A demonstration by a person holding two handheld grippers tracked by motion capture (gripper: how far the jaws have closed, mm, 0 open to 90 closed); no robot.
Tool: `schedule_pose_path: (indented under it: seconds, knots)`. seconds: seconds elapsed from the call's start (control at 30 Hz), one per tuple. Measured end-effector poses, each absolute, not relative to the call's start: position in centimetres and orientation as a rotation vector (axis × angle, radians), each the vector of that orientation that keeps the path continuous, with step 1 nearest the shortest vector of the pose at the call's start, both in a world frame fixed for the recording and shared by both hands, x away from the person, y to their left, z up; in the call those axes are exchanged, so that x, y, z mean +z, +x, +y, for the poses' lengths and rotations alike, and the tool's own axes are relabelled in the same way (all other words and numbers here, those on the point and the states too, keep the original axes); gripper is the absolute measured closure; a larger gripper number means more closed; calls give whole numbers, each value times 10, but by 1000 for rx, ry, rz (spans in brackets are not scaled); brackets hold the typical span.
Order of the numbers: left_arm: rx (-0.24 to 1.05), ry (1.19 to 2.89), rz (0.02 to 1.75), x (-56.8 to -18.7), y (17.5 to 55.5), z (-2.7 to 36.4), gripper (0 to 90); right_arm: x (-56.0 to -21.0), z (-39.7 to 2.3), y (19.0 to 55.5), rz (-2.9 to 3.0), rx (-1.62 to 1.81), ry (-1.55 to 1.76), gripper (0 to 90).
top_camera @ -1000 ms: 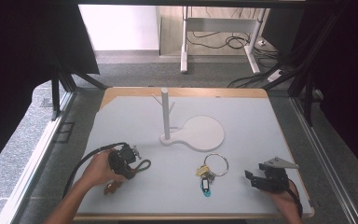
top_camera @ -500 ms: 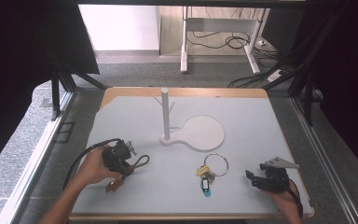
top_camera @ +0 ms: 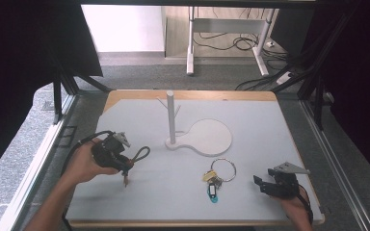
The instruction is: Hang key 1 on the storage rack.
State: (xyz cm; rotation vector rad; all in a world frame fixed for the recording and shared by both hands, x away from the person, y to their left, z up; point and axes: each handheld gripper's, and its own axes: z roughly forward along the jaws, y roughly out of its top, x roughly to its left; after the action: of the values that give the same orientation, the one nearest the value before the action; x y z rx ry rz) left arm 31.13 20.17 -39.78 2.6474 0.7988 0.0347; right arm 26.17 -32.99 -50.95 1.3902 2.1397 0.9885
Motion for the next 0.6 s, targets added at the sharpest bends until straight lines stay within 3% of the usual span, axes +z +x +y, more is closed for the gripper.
schedule_pose_path:
  seconds: [0.6]
  knots:
    - [62,2599,808,-368,324,194,665,-507,-331,260,2129,1052,1399,322]
